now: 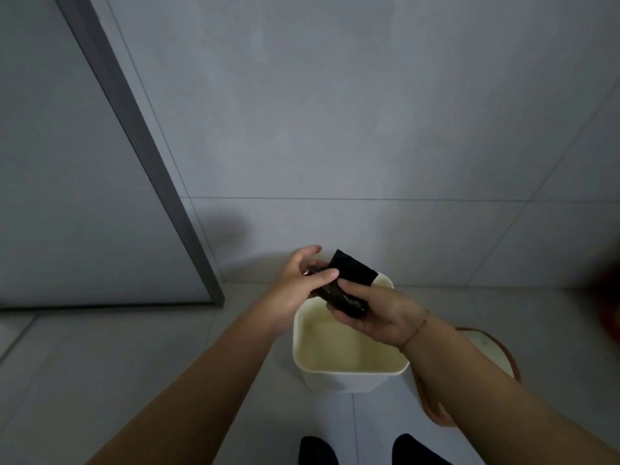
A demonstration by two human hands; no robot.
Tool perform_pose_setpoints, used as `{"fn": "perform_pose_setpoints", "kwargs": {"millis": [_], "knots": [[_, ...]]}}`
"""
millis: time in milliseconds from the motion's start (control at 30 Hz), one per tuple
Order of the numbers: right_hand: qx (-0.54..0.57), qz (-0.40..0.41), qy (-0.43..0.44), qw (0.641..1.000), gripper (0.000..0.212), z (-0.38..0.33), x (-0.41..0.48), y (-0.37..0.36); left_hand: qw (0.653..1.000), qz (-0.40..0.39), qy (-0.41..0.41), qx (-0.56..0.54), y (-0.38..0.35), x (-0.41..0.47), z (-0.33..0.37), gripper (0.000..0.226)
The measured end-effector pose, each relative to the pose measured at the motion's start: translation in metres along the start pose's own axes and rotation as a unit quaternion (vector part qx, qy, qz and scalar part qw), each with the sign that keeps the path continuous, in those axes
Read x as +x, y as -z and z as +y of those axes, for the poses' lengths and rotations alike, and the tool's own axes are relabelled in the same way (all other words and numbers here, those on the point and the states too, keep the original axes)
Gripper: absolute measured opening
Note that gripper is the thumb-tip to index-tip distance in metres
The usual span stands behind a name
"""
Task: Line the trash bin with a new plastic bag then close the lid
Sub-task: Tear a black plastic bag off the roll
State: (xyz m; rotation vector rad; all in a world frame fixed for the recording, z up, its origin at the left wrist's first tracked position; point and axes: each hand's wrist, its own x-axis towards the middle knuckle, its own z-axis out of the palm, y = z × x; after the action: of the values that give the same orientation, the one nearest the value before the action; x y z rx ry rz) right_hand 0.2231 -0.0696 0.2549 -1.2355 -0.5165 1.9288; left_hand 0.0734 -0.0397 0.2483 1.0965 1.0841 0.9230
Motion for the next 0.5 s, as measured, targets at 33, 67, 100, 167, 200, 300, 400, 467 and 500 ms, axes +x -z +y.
{"fn": "perform_pose_setpoints", "kwargs": {"millis": [33,67,100,167,200,300,400,467,500], "knots": [[0.009,0.028,0.036,0.999,0.028,0.002,0.000,0.002,0.997,0.045,0.034,-0.050,-0.013,0.000,-0.006,0.051],[0.012,0.057,0.066,0.996,0.030,0.004,0.001,0.002,0.990,0.075,0.069,-0.093,-0.025,0.000,-0.012,0.053],[0.011,0.083,0.090,0.992,0.031,0.005,0.001,0.002,0.982,0.088,0.101,-0.131,-0.035,-0.001,-0.018,0.048],[0.000,0.131,0.125,0.984,0.029,0.006,-0.001,0.001,0.962,0.084,0.146,-0.216,-0.049,-0.005,-0.027,0.025],[0.001,0.147,0.138,0.979,0.028,0.005,-0.003,0.001,0.948,0.080,0.166,-0.261,-0.053,-0.007,-0.030,0.020],[0.054,0.137,0.158,0.976,0.027,-0.001,-0.009,-0.001,0.904,0.048,0.217,-0.365,-0.057,-0.012,-0.035,0.024],[0.132,0.089,0.148,0.976,0.034,-0.009,-0.015,-0.002,0.888,0.032,0.250,-0.385,-0.055,-0.016,-0.038,0.019],[0.186,0.064,0.145,0.970,0.035,-0.016,-0.016,0.002,0.891,0.053,0.263,-0.367,-0.049,-0.017,-0.040,0.013],[0.204,0.054,0.145,0.967,0.033,-0.020,-0.018,0.005,0.895,0.063,0.262,-0.356,-0.043,-0.018,-0.041,0.011]]}}
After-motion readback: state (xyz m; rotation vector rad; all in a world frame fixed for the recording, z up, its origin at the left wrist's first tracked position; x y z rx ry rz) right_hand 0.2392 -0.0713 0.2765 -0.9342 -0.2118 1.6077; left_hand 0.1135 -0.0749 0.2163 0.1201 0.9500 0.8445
